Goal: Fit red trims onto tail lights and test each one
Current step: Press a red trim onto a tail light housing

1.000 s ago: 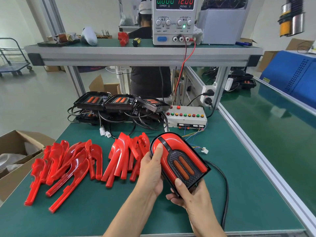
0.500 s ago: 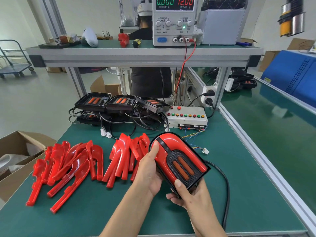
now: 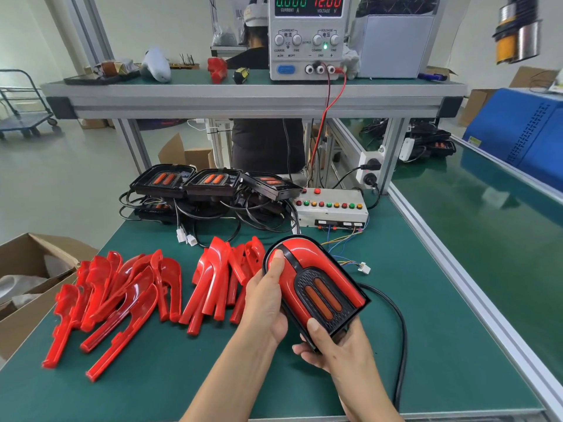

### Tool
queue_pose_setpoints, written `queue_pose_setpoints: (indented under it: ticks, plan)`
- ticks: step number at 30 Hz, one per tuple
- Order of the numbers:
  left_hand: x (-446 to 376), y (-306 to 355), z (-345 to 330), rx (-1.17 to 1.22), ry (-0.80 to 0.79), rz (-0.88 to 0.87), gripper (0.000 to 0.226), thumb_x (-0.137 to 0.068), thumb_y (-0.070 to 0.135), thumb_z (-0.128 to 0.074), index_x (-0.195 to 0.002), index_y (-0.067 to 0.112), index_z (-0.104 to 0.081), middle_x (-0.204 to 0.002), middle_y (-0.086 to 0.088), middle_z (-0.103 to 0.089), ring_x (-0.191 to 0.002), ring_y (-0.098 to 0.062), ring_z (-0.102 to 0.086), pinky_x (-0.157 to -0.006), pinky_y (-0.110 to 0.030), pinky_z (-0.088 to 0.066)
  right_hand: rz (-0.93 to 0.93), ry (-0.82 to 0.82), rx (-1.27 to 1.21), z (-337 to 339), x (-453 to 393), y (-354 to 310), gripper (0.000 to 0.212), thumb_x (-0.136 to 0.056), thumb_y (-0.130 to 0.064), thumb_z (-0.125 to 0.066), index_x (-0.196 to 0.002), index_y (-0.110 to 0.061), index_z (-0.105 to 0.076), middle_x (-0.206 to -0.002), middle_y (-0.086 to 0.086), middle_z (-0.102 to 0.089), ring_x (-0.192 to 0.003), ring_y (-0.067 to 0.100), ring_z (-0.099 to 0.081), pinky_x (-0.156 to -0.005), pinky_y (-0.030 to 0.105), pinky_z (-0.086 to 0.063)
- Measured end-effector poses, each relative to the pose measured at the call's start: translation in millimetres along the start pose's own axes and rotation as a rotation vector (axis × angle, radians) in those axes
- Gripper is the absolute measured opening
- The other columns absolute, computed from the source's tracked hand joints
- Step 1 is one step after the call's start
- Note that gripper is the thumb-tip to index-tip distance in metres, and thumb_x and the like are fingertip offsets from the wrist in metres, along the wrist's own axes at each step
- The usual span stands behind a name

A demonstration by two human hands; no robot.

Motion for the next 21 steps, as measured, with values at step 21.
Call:
queue_pose_setpoints:
  ticks: [21]
  plan:
    - [11,-9,-6,-0.102,-0.321,-0.088,0.043,-0.090,0.026,-0.067,-0.126,0.002,-0.060,-0.121,-0.022,-0.070,-0.107,-0.034,-0.069,-0.080,-0.038,-0.060,-0.012,0.130,-0.057,9,2,1,0.057,-0.074,-0.039,-0.084,-0.118,-0.017,-0.057,-0.085,0.015,-0.076,-0.068,0.042,-0.075,-0.056,0.029,-0.060]
Point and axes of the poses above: each hand's wrist, its own x-axis away from the middle knuckle, its own z-axis out of the back of the hand, y = z × x, the point moved 9 cm from there along -x, towards the middle knuckle
